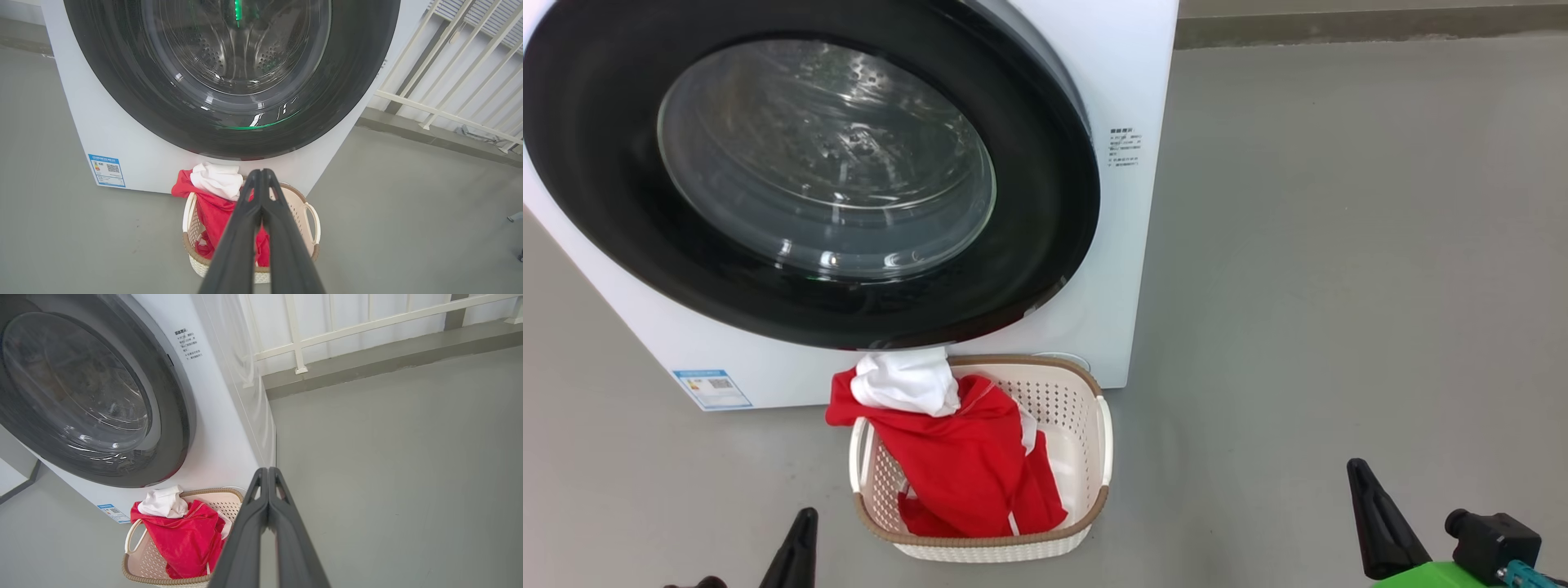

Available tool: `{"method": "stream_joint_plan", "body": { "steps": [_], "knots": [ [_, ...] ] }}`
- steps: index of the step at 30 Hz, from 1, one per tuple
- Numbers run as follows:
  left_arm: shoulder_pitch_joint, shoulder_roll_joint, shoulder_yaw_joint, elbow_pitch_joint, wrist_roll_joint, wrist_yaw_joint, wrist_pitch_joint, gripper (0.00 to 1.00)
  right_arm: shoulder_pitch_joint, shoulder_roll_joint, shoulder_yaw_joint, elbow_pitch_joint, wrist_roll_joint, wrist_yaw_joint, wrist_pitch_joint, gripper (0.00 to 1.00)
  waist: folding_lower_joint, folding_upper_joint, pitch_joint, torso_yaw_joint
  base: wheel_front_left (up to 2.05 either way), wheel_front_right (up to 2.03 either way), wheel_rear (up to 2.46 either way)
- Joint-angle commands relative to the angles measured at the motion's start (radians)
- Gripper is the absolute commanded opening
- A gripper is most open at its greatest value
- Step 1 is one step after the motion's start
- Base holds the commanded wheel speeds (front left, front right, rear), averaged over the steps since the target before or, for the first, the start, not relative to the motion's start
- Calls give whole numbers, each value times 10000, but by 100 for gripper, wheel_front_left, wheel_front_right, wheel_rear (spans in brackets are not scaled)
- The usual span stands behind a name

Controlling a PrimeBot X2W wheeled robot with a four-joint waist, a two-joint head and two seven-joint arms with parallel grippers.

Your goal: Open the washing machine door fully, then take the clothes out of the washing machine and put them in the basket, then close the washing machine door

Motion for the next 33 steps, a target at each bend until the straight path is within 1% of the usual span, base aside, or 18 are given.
{"method": "stream_joint_plan", "body": {
  "steps": [1, 2, 6, 33],
  "knots": [
    [-156, 131, 136, -225, -263, -4, 84, 0, -98, -67, -21, -253, 348, -1, 75, 0, 21, 0, -15, -7, 0, 0, 0],
    [-163, 125, 148, -227, -359, -4, 112, 0, -108, -71, -25, -260, 450, -1, 104, 0, 21, 0, -21, -11, 0, 0, 0],
    [-214, 101, 197, -219, -745, -6, 223, 0, -169, -85, -38, -266, 853, -1, 215, 0, 0, 0, -9, -25, 0, 0, 0],
    [-526, -63, 529, -221, -3234, -21, 957, 0, -537, -163, -149, -378, 3454, -3, 957, 0, -1, 0, -51, -120, 0, 0, 0]
  ]
}}
